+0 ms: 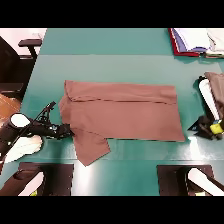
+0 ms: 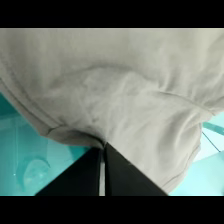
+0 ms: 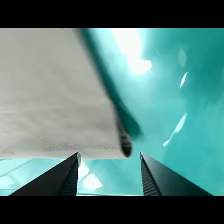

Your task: Fold the shirts.

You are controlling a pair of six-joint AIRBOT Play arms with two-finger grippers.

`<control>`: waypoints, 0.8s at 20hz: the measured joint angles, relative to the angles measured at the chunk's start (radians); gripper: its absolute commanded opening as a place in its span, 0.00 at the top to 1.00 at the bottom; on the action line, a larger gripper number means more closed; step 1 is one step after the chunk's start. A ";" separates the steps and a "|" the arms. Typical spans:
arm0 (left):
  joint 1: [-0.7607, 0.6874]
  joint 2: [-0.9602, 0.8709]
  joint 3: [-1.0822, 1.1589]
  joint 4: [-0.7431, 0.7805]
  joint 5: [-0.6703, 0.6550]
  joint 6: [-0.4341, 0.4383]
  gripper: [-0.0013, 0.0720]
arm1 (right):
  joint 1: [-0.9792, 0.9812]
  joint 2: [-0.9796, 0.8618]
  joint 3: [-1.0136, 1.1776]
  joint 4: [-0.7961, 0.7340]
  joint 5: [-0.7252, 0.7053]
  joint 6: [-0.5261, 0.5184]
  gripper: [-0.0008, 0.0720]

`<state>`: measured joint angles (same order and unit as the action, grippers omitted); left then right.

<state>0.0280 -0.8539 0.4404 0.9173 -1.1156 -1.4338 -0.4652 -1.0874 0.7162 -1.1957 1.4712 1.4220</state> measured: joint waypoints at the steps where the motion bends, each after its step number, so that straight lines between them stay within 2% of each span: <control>1: 0.000 0.000 0.001 0.001 -0.003 0.000 0.95 | -0.018 0.003 -0.059 0.023 -0.030 -0.010 0.40; 2: 0.000 0.000 0.002 0.001 -0.004 0.001 0.95 | -0.027 0.006 -0.102 0.045 -0.061 -0.016 0.40; 3: 0.000 0.000 0.002 0.002 -0.005 0.002 0.96 | -0.027 0.008 -0.140 0.067 -0.089 -0.020 0.44; 7: 0.000 0.001 0.005 0.006 -0.013 0.002 0.96 | 0.031 0.011 -0.190 0.108 -0.163 -0.031 0.88; 8: 0.000 0.002 0.011 0.014 -0.024 0.002 0.96 | 0.048 0.011 -0.184 0.108 -0.178 -0.034 0.95; 11: 0.000 0.027 0.040 0.063 -0.088 -0.001 0.96 | 0.100 0.016 -0.137 0.068 -0.151 -0.036 0.96; 16: 0.000 0.199 0.061 0.156 -0.252 -0.064 0.96 | 0.163 0.135 -0.077 -0.089 -0.018 -0.037 0.96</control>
<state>0.0280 -0.6548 0.5018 1.0729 -1.3678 -1.4982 -0.3027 -0.9520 0.6395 -1.2846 1.4532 1.3849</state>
